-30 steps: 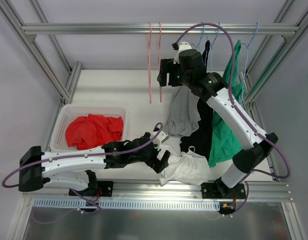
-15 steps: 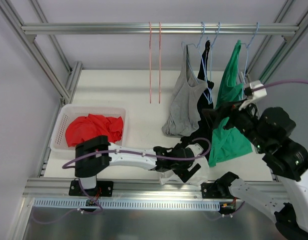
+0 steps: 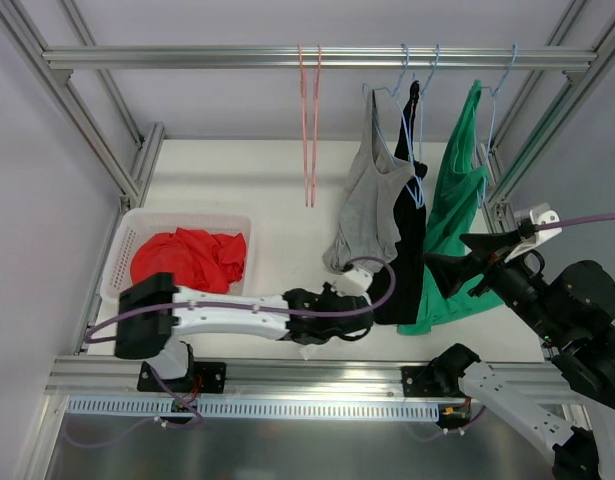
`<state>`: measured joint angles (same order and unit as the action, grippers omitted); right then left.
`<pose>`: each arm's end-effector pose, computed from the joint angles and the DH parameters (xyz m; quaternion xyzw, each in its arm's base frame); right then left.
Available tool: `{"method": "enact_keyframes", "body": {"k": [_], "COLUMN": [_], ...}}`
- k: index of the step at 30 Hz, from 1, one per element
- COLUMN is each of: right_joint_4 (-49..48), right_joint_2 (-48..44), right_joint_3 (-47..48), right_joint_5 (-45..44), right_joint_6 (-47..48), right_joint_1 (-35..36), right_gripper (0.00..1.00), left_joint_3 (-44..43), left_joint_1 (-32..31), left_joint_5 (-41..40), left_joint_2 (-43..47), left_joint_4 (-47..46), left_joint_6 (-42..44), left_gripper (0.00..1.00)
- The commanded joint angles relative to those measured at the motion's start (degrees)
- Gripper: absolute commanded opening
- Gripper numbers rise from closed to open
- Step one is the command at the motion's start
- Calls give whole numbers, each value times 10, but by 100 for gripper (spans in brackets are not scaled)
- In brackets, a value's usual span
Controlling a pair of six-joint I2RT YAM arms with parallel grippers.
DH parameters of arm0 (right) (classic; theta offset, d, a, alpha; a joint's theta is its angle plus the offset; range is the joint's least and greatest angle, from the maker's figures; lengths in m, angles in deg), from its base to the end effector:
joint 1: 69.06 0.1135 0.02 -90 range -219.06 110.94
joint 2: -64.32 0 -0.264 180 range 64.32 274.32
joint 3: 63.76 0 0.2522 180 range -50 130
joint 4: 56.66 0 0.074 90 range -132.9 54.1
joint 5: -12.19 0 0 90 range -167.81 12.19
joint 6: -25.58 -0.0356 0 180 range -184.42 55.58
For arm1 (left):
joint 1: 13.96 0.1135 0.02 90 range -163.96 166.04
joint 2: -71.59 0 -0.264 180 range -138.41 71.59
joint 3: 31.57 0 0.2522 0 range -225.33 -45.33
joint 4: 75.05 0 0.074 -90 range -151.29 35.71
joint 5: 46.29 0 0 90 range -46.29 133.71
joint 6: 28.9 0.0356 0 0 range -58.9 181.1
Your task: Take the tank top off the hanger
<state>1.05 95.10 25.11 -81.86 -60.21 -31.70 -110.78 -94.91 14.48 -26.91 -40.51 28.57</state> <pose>0.0301 0.0199 0.4634 -0.2265 0.6674 0.1784 0.6866 0.0736 -0.3519 0.2065 0.3058 0.8711 -0.1196 0.3653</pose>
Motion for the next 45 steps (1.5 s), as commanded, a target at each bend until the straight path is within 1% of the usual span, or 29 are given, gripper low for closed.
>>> {"method": "enact_keyframes", "body": {"k": [1, 4, 6, 7, 9, 10, 13, 14, 19, 20, 21, 22, 23, 25, 27, 28, 30, 31, 32, 33, 34, 35, 36, 37, 39, 40, 41, 43, 45], "right_joint_4": [-9, -10, -10, -11, -11, -11, -11, -11, -18, -20, -23, -25, -27, -36, -36, -37, -35, -33, -31, -26, -20, -13, 15, 30, 59, 64, 72, 76, 79], "right_joint_2": [3, 7, 11, 12, 15, 16, 21, 22, 32, 35, 39, 45, 57, 73, 100, 110, 141, 154, 167, 197, 217, 239, 291, 319, 369, 413, 435, 490, 522], "right_joint_3": [-8, -9, -9, -8, -6, -3, 1, 4, 1, -1, -4, -6, -8, -7, 6, 13, 47, 62, 78, 96, 134, 158, 186, 243, 295, 318, 359, 399, 450], "right_joint_5": [-7, -11, -11, -11, -12, -12, -10, -10, -4, -3, 0, 1, 4, 1, -29, -39, -78, -95, -110, -136, -147, -146, -134, -118, -80, -76, -72, -71, -82], "right_joint_6": [12, 13, 15, 15, 16, 16, 17, 17, 17, 16, 15, 13, 10, 5, -10, -11, -3, 1, 7, 29, 39, 49, 58, 68, 77, 83, 90, 109, 121], "right_joint_1": [-2, -2, -2, -2, -2, -2, -2, -2, -2, -2, -1, -2, -2, -2, -2, -2, -2, -2, -3, -4, -9, -16, -34, -44, -68, -73, -79, -91, -98], "right_gripper": [99, 99, 99, 99, 99, 100, 99, 99, 100, 99, 99, 99, 100, 99, 100, 100, 99, 100, 99, 100, 99, 99, 99, 100, 100, 97, 94, 84, 79], "left_joint_3": [-3, -3, -2, -2, -6, -7, -11, -8, 28, 48, 62, 77, 108, 133, 154, 170, 184, 196, 199, 200, 194, 187, 176, 148, 123, 103, 93, 76, 76], "left_joint_1": [5, 39, 64, 95, 129, 169, 243, 297, 429, 445, 478, 493, 506, 532, 536, 536, 536, 536, 536, 535, 535, 536, 535, 535, 529, 529, 528, 528, 528], "left_joint_5": [-199, -232, -242, -245, -244, -242, -225, -215, -138, -126, -109, -62, -39, -1, 4, 8, 4, -1, 0, 2, 8, 35, 58, 82, 126, 142, 159, 210, 253], "left_joint_2": [144, 258, 296, 329, 359, 384, 414, 416, 412, 406, 398, 386, 379, 354, 336, 328, 326, 334, 342, 353, 380, 397, 415, 455, 514, 534, 548, 585, 610], "left_joint_4": [138, 201, 225, 230, 240, 240, 240, 240, 233, 217, 200, 178, 138, 115, 112, 111, 113, 115, 116, 117, 120, 124, 128, 145, 160, 167, 171, 179, 184], "left_joint_6": [-93, -115, -118, -112, -102, -88, -60, -55, -68, -68, -64, -51, -49, -62, -89, -100, -122, -126, -128, -122, -114, -105, -78, -64, -38, -26, -15, 14, 33], "left_gripper": [0, 0, 0, 0, 0, 0, 0, 0, 0, 0, 0, 0, 0, 0, 0, 7, 35, 70, 93, 99, 99, 99, 99, 99, 99, 99, 99, 99, 99]}}
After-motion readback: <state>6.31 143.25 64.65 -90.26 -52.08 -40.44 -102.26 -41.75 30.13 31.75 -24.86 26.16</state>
